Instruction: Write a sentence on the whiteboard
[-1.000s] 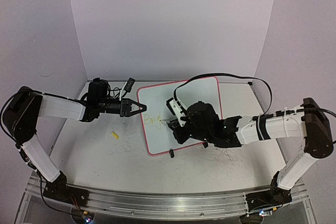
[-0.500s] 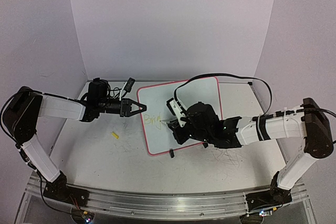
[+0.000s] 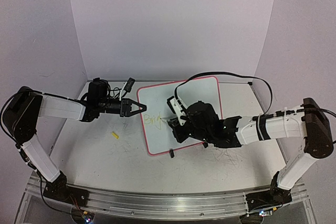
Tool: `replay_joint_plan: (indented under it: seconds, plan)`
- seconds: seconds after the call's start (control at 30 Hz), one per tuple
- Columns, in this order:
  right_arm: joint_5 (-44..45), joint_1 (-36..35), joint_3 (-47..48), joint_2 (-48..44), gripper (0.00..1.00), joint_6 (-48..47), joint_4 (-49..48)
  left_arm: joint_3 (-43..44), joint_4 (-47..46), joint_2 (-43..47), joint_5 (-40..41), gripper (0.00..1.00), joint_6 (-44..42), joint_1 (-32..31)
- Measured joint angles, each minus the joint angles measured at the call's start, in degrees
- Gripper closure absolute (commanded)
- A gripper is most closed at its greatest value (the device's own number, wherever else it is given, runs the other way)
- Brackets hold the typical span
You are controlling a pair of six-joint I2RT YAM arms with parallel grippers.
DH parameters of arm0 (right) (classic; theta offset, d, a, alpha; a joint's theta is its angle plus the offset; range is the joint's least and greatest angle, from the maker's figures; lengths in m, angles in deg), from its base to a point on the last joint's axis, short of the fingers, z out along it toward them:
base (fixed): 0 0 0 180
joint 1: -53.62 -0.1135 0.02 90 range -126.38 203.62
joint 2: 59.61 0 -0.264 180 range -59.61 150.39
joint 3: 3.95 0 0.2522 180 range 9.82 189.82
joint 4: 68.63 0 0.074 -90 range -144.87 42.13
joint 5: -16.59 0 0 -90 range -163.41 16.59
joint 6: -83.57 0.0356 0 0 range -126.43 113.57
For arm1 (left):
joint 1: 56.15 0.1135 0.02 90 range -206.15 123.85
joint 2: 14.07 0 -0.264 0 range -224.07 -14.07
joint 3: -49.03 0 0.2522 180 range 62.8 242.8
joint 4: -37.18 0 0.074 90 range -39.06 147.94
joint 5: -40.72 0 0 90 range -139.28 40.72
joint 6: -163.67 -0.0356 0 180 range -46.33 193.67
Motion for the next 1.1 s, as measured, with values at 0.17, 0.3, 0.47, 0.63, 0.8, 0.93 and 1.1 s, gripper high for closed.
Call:
replay_joint_plan:
  seconds: [0.17,0.3,0.47,0.63,0.8,0.93,1.1]
  plan:
    - [0.8,0.0,0.5,0.0,1.00,0.0,-0.3,0.0,0.0,0.0,0.0,1.00,0.0,0.0]
    - [1.4,0.0,0.5,0.0,1.00,0.1,-0.5,0.0,0.0,0.0,0.0,1.00,0.0,0.0]
    - [1.7,0.0,0.5,0.0,1.00,0.5,-0.5,0.0,0.0,0.0,0.0,1.00,0.0,0.0]
    - [1.9,0.0,0.4,-0.1,1.00,1.2,-0.4,0.0,0.0,0.0,0.0,1.00,0.0,0.0]
    - [2.3,0.1,-0.2,-0.6,1.00,1.9,-0.1,0.0,0.0,0.0,0.0,1.00,0.0,0.0]
    - [2.2,0.1,-0.5,-0.8,1.00,2.2,0.1,0.0,0.0,0.0,0.0,1.00,0.0,0.0]
    - [1.7,0.2,-1.1,-1.0,1.00,2.2,0.2,0.0,0.0,0.0,0.0,1.00,0.0,0.0]
